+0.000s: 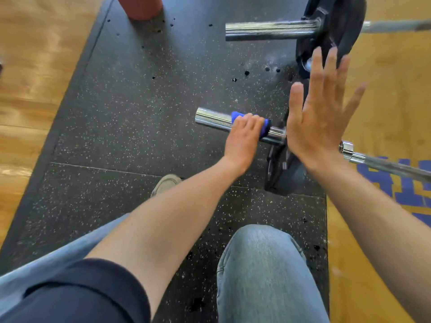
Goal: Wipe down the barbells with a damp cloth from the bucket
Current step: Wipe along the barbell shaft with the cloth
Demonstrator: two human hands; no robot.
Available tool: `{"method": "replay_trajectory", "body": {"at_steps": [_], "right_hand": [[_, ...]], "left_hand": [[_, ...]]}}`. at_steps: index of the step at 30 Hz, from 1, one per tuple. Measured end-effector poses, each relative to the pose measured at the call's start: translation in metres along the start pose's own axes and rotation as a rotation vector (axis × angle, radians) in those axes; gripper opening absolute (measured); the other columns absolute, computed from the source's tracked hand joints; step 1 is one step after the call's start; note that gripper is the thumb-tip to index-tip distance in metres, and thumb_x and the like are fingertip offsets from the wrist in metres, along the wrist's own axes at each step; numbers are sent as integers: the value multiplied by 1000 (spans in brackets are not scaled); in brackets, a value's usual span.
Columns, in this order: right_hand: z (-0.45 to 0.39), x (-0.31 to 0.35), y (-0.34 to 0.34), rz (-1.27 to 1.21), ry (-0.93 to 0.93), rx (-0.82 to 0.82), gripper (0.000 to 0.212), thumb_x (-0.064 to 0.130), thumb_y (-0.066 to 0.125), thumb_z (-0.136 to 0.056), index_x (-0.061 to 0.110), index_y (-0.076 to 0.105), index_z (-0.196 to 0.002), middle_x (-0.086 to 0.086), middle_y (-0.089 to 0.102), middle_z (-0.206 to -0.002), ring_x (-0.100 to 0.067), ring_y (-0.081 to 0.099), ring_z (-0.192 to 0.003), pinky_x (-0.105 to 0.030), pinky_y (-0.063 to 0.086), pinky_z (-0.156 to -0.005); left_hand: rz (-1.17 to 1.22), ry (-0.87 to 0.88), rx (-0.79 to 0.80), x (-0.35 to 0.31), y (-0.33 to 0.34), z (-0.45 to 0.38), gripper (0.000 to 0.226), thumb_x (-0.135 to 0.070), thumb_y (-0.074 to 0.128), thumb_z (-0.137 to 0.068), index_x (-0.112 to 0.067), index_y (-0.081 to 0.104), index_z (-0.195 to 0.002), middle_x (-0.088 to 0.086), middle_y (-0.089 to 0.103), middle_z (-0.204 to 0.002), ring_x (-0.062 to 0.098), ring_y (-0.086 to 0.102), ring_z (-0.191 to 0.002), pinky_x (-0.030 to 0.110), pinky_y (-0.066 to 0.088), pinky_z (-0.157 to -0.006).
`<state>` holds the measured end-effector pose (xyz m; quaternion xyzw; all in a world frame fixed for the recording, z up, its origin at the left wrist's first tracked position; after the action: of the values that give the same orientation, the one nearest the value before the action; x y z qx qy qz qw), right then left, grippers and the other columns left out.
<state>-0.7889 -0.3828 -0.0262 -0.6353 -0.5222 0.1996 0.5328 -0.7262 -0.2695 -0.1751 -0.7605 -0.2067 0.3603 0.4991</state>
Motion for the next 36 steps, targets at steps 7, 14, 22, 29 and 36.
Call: {"method": "replay_trajectory", "body": {"at_steps": [7, 14, 22, 29, 36], "right_hand": [[7, -13, 26, 132, 56, 254, 68, 60, 10, -103, 26, 10, -163, -4, 9, -170, -22, 1, -157, -56, -2, -124], [84, 6, 3, 106, 1, 159, 65, 56, 16, -105, 24, 18, -162, -4, 14, -169, -26, 7, -157, -57, 1, -124], [149, 4, -13, 88, -43, 265, 66, 55, 22, -105, 30, 2, -163, -4, -7, -170, -27, -13, -156, -59, -10, -120], [198, 15, -18, 106, -35, 314, 72, 64, 18, -100, 33, 3, -163, -4, -9, -170, -29, -15, -155, -63, -5, -120], [195, 15, -19, 118, -6, 339, 74, 67, 19, -98, 36, -2, -162, -1, -16, -169, -27, -22, -153, -63, -9, -117]], "left_hand": [[-23, -10, -17, 43, -27, 37, 47, 3, 68, -86, -10, 57, -130, 9, 59, -124, 29, 52, -111, 42, 41, -103], [-119, -201, 87, 59, -55, 73, 64, 16, 62, -75, -7, 52, -134, 11, 55, -130, 31, 47, -121, 38, 33, -111], [-1, -90, 139, 25, -60, 130, 75, 12, 63, -84, -7, 39, -153, 12, 44, -154, 32, 35, -146, 48, 28, -122], [20, -107, 189, 16, -77, 158, 90, 20, 58, -83, -6, 20, -161, 8, 25, -166, 29, 11, -157, 42, 9, -129], [132, 44, 296, -14, -73, 161, 95, 20, 54, -88, -7, 2, -162, 6, -1, -171, 23, -6, -158, 40, 6, -129]]}}
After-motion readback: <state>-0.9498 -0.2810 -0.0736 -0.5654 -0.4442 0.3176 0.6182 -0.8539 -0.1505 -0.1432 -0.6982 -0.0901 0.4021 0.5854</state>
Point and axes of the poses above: each hand's wrist, its own z-axis away from the middle knuckle, its own y-axis out of the palm, x = y × z, the point moved 4 cm from there along -z, towards the middle knuckle
